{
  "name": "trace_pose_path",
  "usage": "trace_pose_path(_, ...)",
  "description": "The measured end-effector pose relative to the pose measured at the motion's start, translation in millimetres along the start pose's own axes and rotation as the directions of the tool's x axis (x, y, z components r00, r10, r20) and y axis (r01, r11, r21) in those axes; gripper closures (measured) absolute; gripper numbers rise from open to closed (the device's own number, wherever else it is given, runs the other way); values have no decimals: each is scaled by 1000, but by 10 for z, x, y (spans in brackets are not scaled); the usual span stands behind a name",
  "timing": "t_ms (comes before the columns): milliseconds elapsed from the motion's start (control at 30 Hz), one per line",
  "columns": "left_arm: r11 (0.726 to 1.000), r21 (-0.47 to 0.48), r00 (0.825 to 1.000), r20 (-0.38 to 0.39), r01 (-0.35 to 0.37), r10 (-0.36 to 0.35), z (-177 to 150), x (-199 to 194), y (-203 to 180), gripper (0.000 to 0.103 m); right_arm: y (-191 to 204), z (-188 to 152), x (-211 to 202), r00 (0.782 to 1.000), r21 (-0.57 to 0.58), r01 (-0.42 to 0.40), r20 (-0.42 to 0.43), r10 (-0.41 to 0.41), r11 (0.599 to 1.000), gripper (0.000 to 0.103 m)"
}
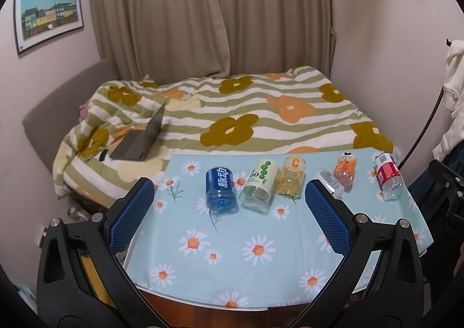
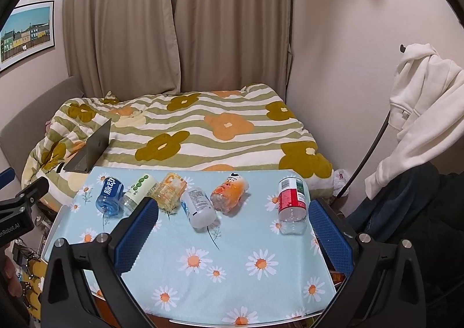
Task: Flip cup upright
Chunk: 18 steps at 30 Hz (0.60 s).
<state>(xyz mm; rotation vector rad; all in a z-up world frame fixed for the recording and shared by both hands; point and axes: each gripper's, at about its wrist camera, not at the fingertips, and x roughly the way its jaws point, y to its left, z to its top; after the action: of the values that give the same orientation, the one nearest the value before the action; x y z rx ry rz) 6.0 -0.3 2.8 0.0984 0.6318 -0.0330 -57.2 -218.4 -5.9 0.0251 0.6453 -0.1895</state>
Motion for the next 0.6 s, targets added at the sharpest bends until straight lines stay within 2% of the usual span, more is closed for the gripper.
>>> trace_pose_path(433, 1000, 11, 1000, -1, 8, -8, -7, 8, 3, 0, 12, 9, 29, 1000, 3, 2, -6, -2, 1000, 0)
trace_pose_path(600, 1000, 21, 999, -45, 22, -21, 51, 100, 68, 0, 73, 34, 110, 1000, 2, -7, -28, 7, 1000, 0)
